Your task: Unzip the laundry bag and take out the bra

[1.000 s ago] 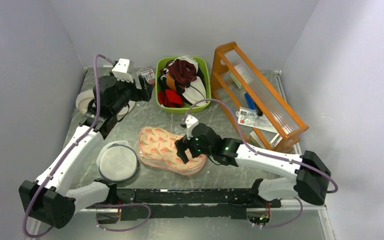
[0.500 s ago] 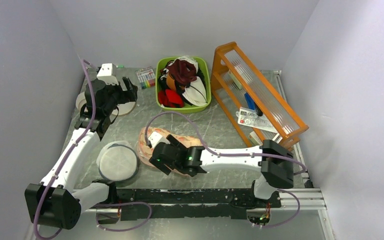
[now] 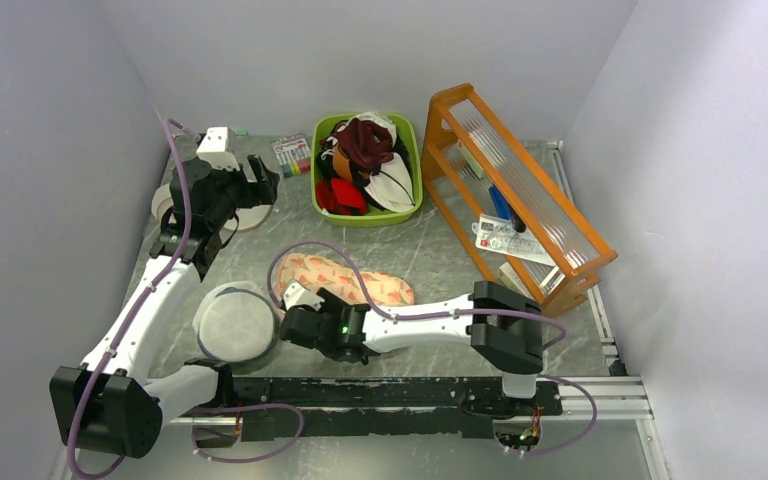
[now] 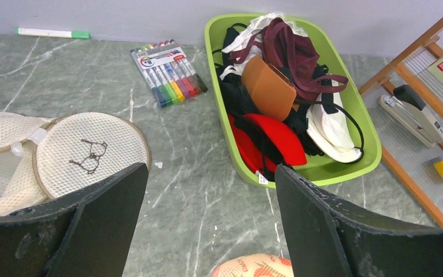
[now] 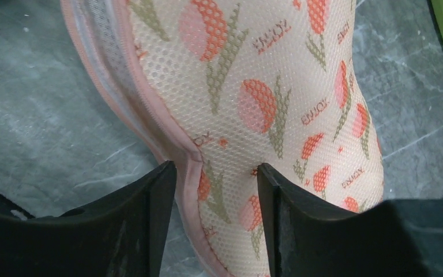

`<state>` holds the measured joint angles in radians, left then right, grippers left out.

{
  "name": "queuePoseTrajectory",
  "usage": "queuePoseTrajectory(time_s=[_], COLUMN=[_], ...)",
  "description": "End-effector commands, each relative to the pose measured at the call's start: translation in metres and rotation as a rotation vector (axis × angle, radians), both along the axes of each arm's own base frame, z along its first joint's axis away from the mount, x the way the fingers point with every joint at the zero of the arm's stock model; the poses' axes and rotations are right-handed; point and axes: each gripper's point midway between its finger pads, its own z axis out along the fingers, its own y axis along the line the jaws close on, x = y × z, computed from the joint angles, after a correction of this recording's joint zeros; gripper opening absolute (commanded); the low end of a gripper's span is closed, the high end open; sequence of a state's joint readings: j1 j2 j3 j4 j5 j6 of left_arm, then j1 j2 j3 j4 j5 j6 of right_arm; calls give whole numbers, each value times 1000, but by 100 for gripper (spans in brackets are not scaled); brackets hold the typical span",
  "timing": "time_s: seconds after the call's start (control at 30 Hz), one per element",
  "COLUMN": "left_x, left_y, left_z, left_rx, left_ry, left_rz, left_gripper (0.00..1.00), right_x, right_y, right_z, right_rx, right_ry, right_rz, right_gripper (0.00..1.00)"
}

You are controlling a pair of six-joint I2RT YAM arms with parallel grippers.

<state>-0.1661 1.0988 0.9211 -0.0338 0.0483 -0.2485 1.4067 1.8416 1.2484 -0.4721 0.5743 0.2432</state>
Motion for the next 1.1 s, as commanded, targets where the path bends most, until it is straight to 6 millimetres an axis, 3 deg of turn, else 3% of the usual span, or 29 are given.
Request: queuePoseTrajectory(time_s=[0.0, 0.17, 0.57, 0.8, 1.07], left_x=[3, 3, 6, 7, 9], left_y=[-7, -7, -22, -28, -40], left_z=[14, 12, 4, -2, -10], left_rx=[-24, -23, -46, -47, -75], left_ry=[-38, -35, 7, 32, 71], left_rz=[-39, -38, -118, -149, -210], left_gripper=[92, 92, 89, 87, 84], right_x=[7, 3, -7, 2, -1], right_y=[-7, -11, -10, -23, -28], right_z=[2, 11, 41, 54, 105], right_rx=[-26, -4, 147, 347, 625], right_ry=[-40, -25, 78, 355, 607], right_rz=[-72, -85, -88, -156, -146], right_gripper=[51, 29, 3, 0, 0])
